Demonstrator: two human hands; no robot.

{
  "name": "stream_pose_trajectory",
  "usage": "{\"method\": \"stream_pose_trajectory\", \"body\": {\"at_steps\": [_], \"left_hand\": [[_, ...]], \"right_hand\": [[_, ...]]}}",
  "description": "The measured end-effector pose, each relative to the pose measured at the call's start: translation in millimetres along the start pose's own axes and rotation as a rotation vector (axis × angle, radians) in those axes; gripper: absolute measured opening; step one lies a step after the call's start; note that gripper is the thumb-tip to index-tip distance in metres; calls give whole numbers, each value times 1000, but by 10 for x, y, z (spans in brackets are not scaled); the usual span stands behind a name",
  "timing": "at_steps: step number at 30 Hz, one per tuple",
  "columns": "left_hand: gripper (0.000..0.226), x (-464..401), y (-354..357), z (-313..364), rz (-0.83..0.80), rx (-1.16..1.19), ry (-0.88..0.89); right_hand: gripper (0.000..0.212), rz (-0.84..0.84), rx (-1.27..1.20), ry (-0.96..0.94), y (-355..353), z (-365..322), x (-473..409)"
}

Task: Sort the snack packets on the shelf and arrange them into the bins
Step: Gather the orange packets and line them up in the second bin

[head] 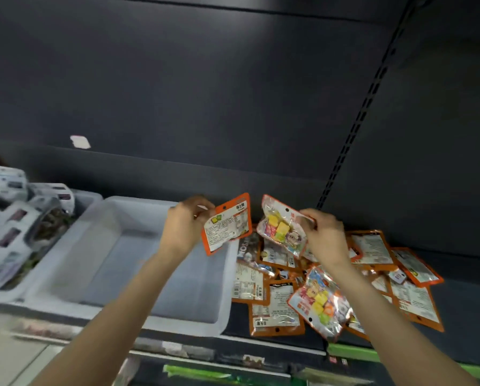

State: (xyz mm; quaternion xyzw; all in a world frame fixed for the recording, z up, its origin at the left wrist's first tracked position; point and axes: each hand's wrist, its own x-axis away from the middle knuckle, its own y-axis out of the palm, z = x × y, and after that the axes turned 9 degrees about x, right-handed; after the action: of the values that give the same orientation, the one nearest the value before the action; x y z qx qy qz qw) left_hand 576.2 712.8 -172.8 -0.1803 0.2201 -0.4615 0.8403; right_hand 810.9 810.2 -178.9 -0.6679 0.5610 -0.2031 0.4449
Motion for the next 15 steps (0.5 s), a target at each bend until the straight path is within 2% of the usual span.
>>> {"method": "stream_pose_trajectory", "body": {"at_steps": [6, 9, 12, 15], "left_hand": [[9, -65, -696, -454, 22, -124, -122], [5, -167, -917, -686, 18, -39, -233], [16, -304, -1014, -940, -58, 91, -322], [23, -406, -1028, -1169, -141, 91, -316]], "right_hand": [[20, -89, -2, -48, 451, -772, -107], [21, -129, 33, -26, 773, -1095, -99], [22, -165, 102, -4, 1114, -1301, -91], [24, -211, 183, 25, 1415, -1400, -90]]}}
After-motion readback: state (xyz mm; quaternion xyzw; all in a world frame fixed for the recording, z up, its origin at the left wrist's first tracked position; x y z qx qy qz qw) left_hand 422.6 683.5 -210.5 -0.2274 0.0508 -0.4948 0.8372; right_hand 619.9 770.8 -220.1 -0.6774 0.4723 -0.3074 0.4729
